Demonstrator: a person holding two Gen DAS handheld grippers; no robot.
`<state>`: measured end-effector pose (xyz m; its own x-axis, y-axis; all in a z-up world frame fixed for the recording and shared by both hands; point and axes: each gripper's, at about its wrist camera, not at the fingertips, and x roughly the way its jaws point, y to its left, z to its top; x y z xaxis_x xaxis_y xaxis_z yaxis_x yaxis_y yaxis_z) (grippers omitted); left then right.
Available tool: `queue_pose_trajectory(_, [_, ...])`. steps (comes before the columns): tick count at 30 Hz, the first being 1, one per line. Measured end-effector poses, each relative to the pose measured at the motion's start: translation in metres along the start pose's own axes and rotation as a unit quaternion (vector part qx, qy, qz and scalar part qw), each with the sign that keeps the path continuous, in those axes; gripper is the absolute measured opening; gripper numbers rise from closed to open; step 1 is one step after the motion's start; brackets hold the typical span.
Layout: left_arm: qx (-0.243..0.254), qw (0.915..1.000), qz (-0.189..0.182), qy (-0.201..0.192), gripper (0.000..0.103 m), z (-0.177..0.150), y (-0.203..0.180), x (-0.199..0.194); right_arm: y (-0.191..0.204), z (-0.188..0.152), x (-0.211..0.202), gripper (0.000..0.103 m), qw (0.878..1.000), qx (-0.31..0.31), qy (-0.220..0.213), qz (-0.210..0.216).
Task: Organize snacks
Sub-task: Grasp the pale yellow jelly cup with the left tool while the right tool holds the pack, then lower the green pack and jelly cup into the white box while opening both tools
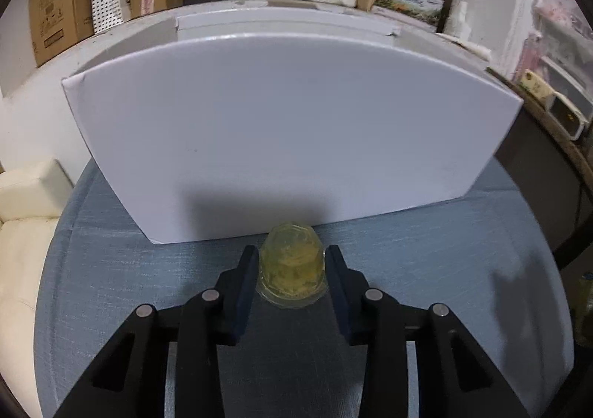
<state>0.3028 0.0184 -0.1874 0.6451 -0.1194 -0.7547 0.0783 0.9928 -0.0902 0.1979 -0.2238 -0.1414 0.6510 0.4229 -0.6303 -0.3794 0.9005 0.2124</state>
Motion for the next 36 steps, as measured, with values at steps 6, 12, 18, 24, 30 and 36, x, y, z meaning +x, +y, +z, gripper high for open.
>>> queue_pose_trajectory(6, [0.006,0.9994,-0.019,-0.027,0.041,-0.007,0.005,-0.036,0.01,-0.002,0.006,0.05,1.0,-0.005,0.002,0.01])
queue_pose_trajectory(12, [0.024,0.9955,-0.04,-0.082,0.041,-0.003,0.001,-0.094,0.024,0.015,0.013,0.05,1.0,-0.017,-0.006,0.022])
queue_pose_trajectory(18, [0.024,0.9894,-0.043,-0.136,0.041,0.043,0.014,-0.135,0.034,0.074,0.015,0.05,0.998,-0.026,-0.045,0.04])
queue_pose_trajectory(24, [0.015,0.9899,-0.031,-0.138,0.041,0.096,0.033,-0.121,0.028,0.151,0.048,0.05,0.997,-0.03,-0.059,0.026])
queue_pose_trajectory(30, [0.013,0.9958,-0.011,-0.09,0.041,0.12,0.041,-0.065,0.014,0.192,0.097,0.051,0.999,-0.024,-0.029,0.004])
queue_pose_trajectory(36, [-0.011,0.9977,0.009,-0.066,0.103,0.112,0.047,-0.043,0.001,0.176,0.117,0.098,1.0,-0.005,-0.008,-0.023])
